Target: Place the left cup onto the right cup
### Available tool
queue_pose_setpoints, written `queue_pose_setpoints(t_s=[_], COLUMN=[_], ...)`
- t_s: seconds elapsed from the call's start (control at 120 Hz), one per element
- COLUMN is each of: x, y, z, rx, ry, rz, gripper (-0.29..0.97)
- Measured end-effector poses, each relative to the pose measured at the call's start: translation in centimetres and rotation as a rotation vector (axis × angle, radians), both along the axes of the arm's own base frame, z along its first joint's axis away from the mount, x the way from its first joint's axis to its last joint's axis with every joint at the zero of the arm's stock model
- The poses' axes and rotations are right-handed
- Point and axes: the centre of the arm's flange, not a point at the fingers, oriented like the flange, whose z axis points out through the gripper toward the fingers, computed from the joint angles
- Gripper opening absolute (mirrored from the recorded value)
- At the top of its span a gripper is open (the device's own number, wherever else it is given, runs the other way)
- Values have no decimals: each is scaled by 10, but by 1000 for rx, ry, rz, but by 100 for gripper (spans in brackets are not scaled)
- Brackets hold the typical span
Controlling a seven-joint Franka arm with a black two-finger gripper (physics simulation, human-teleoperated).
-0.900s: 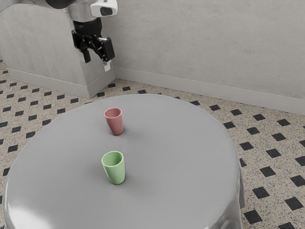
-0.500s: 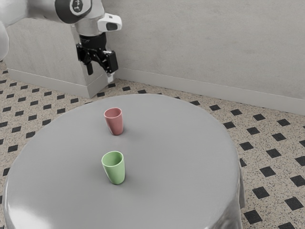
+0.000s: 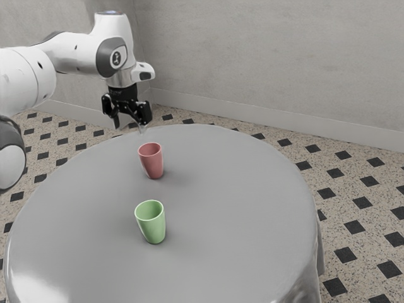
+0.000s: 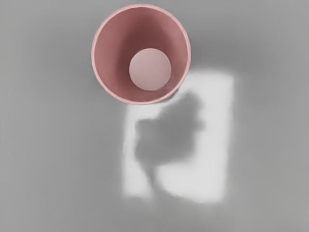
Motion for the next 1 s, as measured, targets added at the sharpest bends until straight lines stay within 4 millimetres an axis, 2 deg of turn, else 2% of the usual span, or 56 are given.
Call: queue_pose_setpoints(t_s=[0.117,0.317,0.442,0.558,0.808,1.0], x=[6,10,19,29,50,56], y=[2,3,-10,-22,-24,-23], z=[-26,-50,-61,-70,-72,-89], rx=[-16,-46,-60,-67,-55,-67], ry=[-1,-26,-48,-67,-108,-99], rz=[11,29,15,2,-4,7], gripper=[66,66,66,66,66,66])
